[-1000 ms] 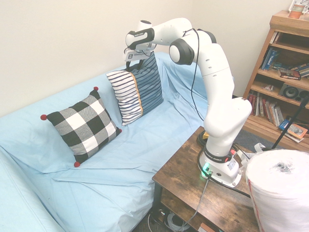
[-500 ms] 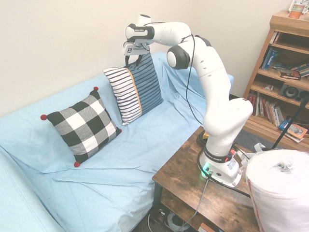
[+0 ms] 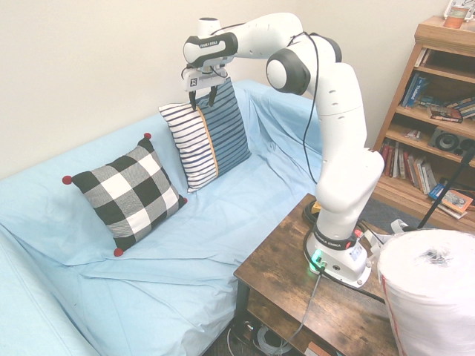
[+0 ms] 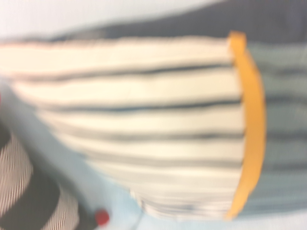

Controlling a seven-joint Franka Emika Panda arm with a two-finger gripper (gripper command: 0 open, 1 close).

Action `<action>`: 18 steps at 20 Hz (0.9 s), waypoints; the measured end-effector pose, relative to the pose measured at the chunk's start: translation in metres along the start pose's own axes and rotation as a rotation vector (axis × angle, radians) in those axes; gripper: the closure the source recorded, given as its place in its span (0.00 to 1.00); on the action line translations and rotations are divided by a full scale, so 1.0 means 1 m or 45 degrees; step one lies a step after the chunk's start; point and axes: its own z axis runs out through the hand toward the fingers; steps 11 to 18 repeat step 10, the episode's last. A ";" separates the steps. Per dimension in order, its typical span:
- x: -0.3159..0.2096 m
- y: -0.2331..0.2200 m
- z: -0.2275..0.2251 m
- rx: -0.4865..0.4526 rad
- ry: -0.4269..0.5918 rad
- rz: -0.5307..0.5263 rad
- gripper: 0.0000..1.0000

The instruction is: Lift the pillow

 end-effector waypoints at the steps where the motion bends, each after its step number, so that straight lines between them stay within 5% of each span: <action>1: -0.016 -0.002 0.000 -0.027 -0.001 -0.012 0.00; 10: -0.143 0.026 0.009 -0.163 -0.057 -0.065 0.00; 18: -0.143 0.026 0.009 -0.163 -0.057 -0.065 0.00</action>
